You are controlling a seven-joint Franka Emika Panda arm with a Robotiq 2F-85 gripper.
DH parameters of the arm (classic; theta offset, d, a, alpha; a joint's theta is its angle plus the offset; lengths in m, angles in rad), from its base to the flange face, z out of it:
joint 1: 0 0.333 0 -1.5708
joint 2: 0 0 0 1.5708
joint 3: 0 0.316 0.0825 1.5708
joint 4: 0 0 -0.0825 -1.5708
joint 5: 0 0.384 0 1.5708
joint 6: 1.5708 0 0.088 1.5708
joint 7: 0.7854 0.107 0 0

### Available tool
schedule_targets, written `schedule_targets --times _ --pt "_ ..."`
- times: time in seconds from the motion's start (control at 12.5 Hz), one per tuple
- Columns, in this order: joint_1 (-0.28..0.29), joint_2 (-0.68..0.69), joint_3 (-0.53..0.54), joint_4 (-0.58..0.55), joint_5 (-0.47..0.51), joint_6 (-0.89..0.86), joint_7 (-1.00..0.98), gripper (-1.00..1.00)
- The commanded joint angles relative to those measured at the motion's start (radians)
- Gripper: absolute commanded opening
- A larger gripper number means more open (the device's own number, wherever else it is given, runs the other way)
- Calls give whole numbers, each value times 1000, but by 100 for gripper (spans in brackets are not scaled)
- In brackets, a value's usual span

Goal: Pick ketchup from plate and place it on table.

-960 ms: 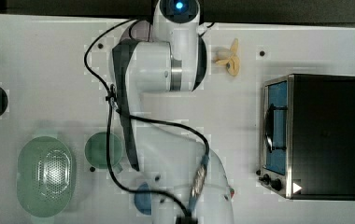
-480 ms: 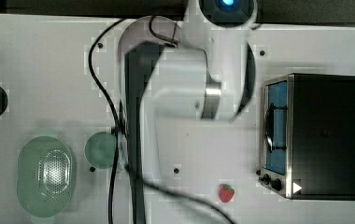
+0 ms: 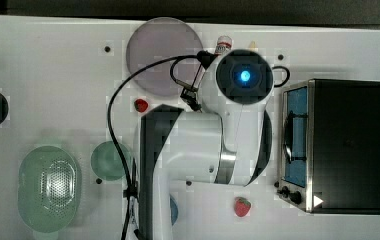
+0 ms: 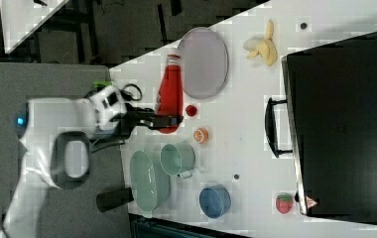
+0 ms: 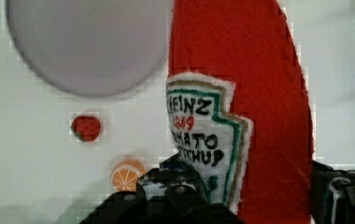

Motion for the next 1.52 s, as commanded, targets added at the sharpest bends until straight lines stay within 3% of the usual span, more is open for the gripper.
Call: schedule_targets --times 0.08,0.4,0.8,0.88,1.12,1.52 --pt "2 26 -3 -136 -3 118 58 27" --pt "2 82 -4 -262 -3 304 58 27" --pt "3 194 -4 -286 -3 429 58 27" --pt "3 212 -5 -287 -3 445 58 32" --pt "3 216 -4 -285 -3 453 57 96" --pt "6 98 7 -210 -2 412 63 100"
